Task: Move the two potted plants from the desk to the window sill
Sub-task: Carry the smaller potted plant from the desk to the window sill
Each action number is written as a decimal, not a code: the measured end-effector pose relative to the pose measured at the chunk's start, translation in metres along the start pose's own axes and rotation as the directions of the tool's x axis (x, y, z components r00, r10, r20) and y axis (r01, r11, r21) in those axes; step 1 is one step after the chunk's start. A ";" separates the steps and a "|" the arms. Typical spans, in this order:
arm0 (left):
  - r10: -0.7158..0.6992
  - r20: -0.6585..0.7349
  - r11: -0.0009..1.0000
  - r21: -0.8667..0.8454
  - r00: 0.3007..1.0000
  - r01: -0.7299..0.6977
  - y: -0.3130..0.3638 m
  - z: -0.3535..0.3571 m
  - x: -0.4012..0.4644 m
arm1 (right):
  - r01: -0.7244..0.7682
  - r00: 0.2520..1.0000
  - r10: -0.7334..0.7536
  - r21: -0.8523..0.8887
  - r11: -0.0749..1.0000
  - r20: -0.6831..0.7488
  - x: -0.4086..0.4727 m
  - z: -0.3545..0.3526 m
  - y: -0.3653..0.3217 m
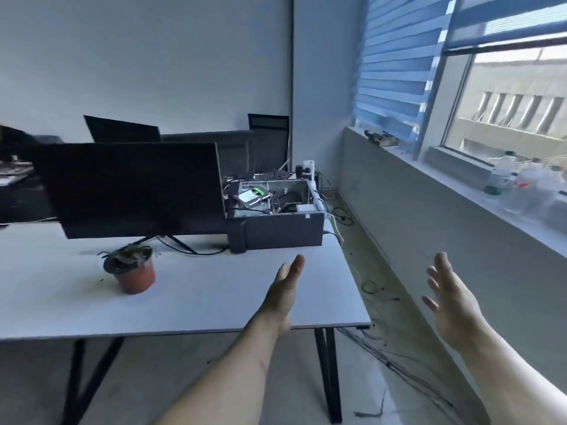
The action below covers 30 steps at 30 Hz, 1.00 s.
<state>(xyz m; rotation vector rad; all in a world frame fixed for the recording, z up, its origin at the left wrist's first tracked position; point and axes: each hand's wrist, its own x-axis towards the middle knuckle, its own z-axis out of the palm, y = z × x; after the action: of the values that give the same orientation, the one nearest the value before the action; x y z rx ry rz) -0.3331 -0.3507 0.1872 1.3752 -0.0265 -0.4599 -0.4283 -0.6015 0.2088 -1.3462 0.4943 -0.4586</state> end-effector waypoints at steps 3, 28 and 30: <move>0.025 -0.103 0.999 -0.045 0.994 -0.030 0.011 -0.086 -0.002 | -0.011 0.996 0.014 -0.030 1.000 0.091 -0.001 0.097 0.020; -0.037 -0.436 0.978 -0.201 0.899 -0.058 0.043 -0.578 0.089 | -0.301 0.763 0.364 -0.205 0.931 0.534 -0.030 0.644 0.221; -0.040 -0.423 0.978 -0.204 0.905 -0.052 0.031 -0.588 0.104 | -0.345 0.743 0.400 -0.205 0.916 0.537 -0.028 0.658 0.241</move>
<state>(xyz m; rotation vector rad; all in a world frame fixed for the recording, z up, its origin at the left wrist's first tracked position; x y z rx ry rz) -0.0626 0.1689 0.0680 1.2395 0.3683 -0.1421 -0.0613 -0.0198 0.0730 -1.3508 0.2689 0.3135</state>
